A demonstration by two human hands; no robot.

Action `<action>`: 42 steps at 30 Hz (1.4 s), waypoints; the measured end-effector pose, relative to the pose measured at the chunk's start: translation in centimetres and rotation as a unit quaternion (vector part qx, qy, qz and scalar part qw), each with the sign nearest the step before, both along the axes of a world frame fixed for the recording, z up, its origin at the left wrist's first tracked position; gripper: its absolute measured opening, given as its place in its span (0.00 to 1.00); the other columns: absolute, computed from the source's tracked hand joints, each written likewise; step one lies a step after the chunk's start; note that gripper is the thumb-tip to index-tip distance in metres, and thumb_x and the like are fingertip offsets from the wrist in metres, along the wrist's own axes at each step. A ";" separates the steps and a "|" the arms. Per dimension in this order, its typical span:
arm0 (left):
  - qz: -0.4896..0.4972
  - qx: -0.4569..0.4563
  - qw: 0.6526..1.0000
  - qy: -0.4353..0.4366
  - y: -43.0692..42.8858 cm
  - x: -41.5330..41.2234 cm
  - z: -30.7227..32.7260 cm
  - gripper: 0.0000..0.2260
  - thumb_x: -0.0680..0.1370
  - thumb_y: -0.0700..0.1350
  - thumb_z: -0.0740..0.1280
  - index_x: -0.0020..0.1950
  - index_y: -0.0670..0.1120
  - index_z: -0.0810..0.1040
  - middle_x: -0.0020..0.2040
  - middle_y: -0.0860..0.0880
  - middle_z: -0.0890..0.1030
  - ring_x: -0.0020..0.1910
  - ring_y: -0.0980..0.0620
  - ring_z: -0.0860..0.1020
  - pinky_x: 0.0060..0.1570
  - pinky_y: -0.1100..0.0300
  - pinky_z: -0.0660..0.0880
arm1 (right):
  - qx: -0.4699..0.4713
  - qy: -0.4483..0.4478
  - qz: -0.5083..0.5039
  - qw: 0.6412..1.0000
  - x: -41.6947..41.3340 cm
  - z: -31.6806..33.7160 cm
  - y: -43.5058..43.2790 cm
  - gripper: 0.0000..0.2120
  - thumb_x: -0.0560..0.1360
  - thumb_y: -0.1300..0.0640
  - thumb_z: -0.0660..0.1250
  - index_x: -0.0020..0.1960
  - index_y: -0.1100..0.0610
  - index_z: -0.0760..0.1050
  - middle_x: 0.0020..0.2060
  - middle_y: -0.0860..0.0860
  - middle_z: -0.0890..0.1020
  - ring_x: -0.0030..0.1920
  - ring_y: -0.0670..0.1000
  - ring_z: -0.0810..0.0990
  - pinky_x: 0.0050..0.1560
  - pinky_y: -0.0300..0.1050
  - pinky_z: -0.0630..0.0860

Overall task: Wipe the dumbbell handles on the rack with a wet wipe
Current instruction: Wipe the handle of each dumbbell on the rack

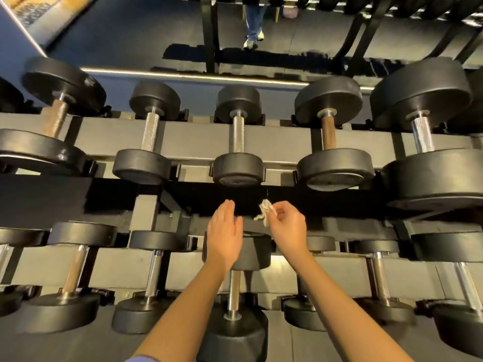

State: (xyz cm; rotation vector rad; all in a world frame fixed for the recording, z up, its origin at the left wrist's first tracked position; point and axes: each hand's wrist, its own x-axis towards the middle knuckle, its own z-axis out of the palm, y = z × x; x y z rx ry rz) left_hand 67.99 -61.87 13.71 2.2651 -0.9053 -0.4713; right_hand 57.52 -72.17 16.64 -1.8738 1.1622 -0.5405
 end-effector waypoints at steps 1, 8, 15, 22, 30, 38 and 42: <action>-0.041 0.059 0.997 -0.005 0.5 -0.5 -1.0 0.22 0.83 0.50 0.53 0.77 0.48 0.57 0.77 0.50 0.58 0.76 0.53 0.55 0.76 0.53 0.51 | 0.014 -0.004 0.001 1.000 -0.9 -0.3 0.6 0.05 0.76 0.53 0.67 0.48 0.54 0.77 0.37 0.48 0.80 0.37 0.45 0.80 0.40 0.43 0.78; -0.174 0.162 0.959 -0.155 2.4 -0.7 -5.1 0.25 0.82 0.55 0.54 0.78 0.50 0.55 0.77 0.51 0.60 0.76 0.51 0.54 0.76 0.50 0.46 | 0.040 0.006 -0.024 0.999 -6.5 -4.9 5.2 0.04 0.77 0.54 0.66 0.45 0.53 0.76 0.36 0.49 0.80 0.35 0.45 0.78 0.33 0.35 0.73; -0.173 0.091 0.961 -0.198 2.6 -0.5 -6.7 0.23 0.81 0.54 0.56 0.75 0.49 0.61 0.73 0.50 0.66 0.73 0.51 0.61 0.74 0.49 0.50 | 0.082 0.005 -0.038 0.996 -8.8 -11.4 10.3 0.02 0.76 0.55 0.68 0.45 0.53 0.76 0.37 0.48 0.79 0.37 0.45 0.78 0.36 0.31 0.70; -0.165 0.005 0.958 -0.235 3.0 -0.4 -8.2 0.22 0.81 0.51 0.58 0.74 0.47 0.64 0.70 0.48 0.70 0.71 0.48 0.65 0.73 0.47 0.53 | 0.094 0.032 -0.036 0.994 -5.9 -16.0 12.1 0.02 0.76 0.55 0.67 0.46 0.53 0.76 0.40 0.47 0.80 0.41 0.44 0.78 0.44 0.38 0.75; -0.198 -0.043 0.968 -0.147 5.7 0.4 -8.6 0.25 0.81 0.50 0.52 0.78 0.48 0.53 0.78 0.48 0.54 0.77 0.48 0.48 0.75 0.47 0.43 | 0.101 -0.025 -0.073 0.992 -2.7 -17.3 12.9 0.06 0.77 0.57 0.67 0.41 0.56 0.79 0.35 0.47 0.81 0.37 0.41 0.78 0.42 0.35 0.73; -0.187 -0.044 0.971 -0.140 6.5 0.2 -9.6 0.26 0.81 0.54 0.46 0.79 0.50 0.47 0.79 0.50 0.47 0.76 0.53 0.40 0.74 0.49 0.38 | 0.080 0.034 -0.068 0.994 -2.5 -17.1 13.0 0.07 0.76 0.55 0.68 0.42 0.58 0.78 0.34 0.49 0.80 0.34 0.42 0.77 0.35 0.33 0.71; -0.186 -0.033 0.971 -0.147 6.4 0.1 -9.5 0.27 0.80 0.55 0.45 0.79 0.50 0.47 0.79 0.50 0.46 0.77 0.51 0.40 0.74 0.50 0.38 | 0.078 0.023 -0.093 0.992 -1.9 -16.8 12.8 0.07 0.75 0.57 0.68 0.42 0.60 0.79 0.34 0.52 0.81 0.35 0.48 0.79 0.35 0.35 0.72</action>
